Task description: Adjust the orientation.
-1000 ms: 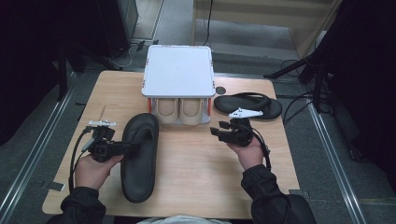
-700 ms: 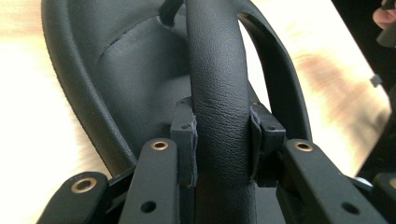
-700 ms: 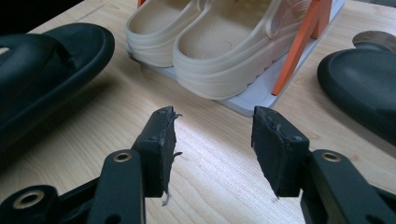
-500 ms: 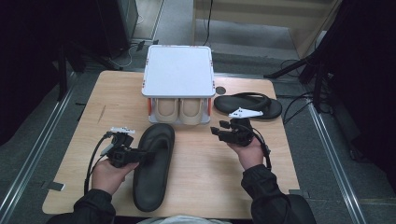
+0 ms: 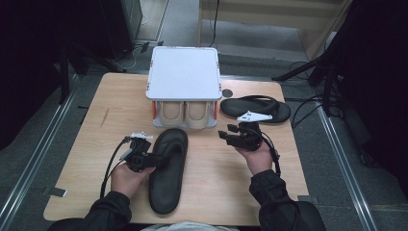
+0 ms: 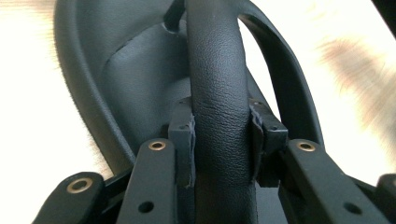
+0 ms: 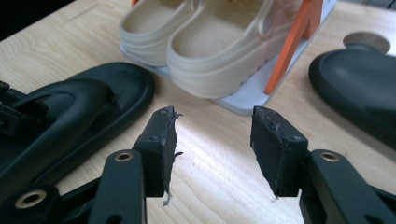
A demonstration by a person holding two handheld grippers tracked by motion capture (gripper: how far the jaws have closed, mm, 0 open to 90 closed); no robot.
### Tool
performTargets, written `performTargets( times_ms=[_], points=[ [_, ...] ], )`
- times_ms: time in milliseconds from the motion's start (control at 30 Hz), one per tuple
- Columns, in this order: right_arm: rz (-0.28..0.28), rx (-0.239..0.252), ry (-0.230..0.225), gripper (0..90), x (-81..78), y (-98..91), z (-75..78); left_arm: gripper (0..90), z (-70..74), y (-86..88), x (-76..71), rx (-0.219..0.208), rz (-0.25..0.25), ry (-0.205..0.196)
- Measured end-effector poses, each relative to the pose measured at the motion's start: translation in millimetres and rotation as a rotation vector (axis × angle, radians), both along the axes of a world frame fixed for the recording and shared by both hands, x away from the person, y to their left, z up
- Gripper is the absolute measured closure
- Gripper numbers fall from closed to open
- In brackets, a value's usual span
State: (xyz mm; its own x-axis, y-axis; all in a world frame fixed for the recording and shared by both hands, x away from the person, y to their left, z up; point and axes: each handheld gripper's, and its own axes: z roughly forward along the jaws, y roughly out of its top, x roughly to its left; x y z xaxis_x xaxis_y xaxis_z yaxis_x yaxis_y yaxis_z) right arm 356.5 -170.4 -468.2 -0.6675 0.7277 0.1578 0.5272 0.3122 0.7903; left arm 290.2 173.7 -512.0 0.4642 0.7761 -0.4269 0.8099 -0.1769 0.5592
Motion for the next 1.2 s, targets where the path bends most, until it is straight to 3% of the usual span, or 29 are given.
performTargets(
  times_ms=[100,167,267,400,533,1200],
  points=[
    [-0.002,-0.01,0.022,50.9,0.5,-0.1,-1.9,60.5,0.4,0.8,1.0,-0.006,-0.007,0.012],
    [-0.004,-0.012,0.02,51.0,0.5,-0.6,-1.8,52.5,1.9,1.6,1.4,-0.006,-0.011,0.005],
    [-0.011,-0.005,0.024,51.4,1.2,-2.5,-0.8,49.8,10.2,5.8,1.3,-0.006,-0.003,-0.021],
    [-0.018,-0.019,0.024,51.3,3.5,-5.6,0.7,48.0,15.0,11.5,0.5,-0.014,-0.004,-0.029],
    [-0.023,-0.036,0.063,51.3,6.8,-9.2,-2.7,45.6,19.6,24.0,1.2,-0.027,0.002,-0.017],
    [-0.072,-0.004,0.043,57.2,20.3,-28.0,2.8,38.8,23.0,58.4,5.9,-0.039,0.034,-0.026]
  ],
)
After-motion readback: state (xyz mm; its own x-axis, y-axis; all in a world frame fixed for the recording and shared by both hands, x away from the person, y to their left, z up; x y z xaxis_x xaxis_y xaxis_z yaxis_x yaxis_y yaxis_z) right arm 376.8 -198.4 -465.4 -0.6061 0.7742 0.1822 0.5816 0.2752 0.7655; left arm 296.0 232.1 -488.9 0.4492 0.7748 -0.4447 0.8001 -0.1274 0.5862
